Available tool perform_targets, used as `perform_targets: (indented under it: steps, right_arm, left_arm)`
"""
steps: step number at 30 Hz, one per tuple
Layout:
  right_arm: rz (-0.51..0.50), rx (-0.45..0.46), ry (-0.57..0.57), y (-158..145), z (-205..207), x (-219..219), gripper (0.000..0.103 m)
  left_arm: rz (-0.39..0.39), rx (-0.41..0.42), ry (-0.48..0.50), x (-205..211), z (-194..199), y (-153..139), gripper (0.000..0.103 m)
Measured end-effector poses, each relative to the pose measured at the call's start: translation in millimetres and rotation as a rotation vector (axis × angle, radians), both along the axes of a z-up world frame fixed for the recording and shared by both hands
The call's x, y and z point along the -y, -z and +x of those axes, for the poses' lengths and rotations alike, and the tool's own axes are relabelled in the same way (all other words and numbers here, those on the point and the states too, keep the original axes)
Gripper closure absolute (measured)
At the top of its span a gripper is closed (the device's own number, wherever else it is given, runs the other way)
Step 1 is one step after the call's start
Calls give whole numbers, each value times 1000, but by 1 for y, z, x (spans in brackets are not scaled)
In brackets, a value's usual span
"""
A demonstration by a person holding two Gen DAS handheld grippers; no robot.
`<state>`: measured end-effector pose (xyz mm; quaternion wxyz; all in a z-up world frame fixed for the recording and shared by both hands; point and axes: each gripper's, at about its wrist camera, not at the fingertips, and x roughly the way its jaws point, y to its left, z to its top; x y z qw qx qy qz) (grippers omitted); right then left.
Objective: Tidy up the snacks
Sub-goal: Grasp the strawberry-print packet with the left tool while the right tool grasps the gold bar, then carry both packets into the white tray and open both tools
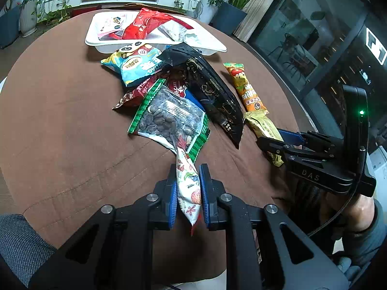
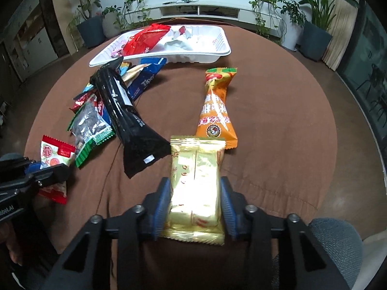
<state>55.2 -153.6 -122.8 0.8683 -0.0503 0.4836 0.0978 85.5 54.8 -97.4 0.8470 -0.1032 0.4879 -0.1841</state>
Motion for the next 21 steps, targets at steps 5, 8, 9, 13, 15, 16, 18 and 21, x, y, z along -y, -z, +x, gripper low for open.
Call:
perform_targets:
  steps: [5, 8, 9, 13, 15, 16, 18, 21]
  right_arm:
    - [6, -3, -6, -1, -1, 5, 70]
    - [25, -5, -2, -2, -2, 7, 70]
    - [32, -5, 0, -2, -3, 8, 70]
    - [59, -2, 5, -6, -5, 13, 70]
    - [74, 4, 7, -11, -6, 16, 70]
    - [87, 8, 6, -14, -6, 17, 70]
    - [103, 13, 1, -18, -7, 18, 70]
    - [125, 13, -15, -21, -8, 15, 70]
  left_arm:
    - [-2, 1, -2, -1, -1, 1, 88]
    - [-7, 0, -2, -1, -1, 1, 88]
    - [-9, -1, -2, -1, -1, 1, 88]
    - [-21, -3, -5, -4, -1, 0, 88]
    - [-26, -4, -6, -4, -1, 0, 88]
    - [-30, -5, -5, -4, -1, -1, 88]
    - [-37, -4, -4, -4, -2, -2, 88]
    - [-42, 0, -2, -3, -2, -4, 88]
